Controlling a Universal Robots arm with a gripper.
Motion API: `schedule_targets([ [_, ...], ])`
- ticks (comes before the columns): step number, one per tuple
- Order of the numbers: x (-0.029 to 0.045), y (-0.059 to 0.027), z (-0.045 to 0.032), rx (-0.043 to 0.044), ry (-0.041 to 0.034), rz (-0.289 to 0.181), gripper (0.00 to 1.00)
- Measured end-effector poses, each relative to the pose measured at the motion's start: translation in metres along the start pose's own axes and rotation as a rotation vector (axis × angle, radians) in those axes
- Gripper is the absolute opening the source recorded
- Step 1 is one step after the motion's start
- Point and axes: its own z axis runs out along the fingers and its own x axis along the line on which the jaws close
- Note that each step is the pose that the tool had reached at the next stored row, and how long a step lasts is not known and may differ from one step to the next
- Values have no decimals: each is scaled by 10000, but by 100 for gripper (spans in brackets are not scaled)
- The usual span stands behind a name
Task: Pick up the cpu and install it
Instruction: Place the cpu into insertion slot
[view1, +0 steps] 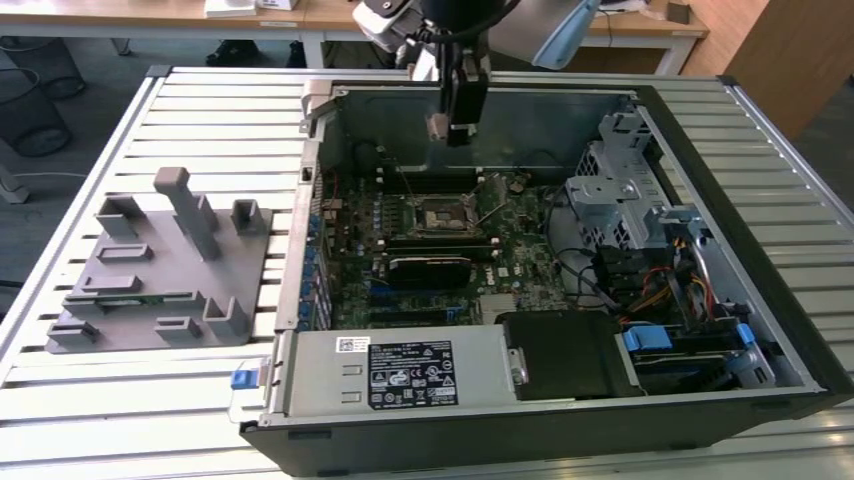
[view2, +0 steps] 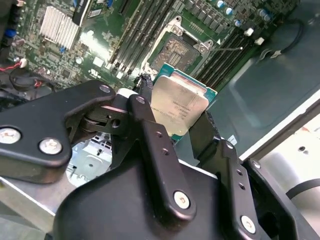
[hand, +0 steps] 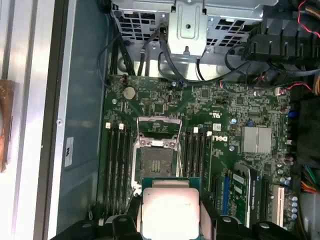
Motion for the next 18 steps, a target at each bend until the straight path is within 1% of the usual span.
schedule_targets([
  [2,20,0,35,-2,2,29,54],
  [7,29,-3,126,-1,8,26,54],
  [8,29,-3,143,0,19,26,54],
  [9,29,-3,154,-3,53,28,54],
  [11,29,-3,173,-7,147,30,54],
  [15,30,-1,211,-18,395,28,54],
  [16,30,-2,226,-18,406,29,54],
  [18,30,-3,258,-17,405,29,54],
])
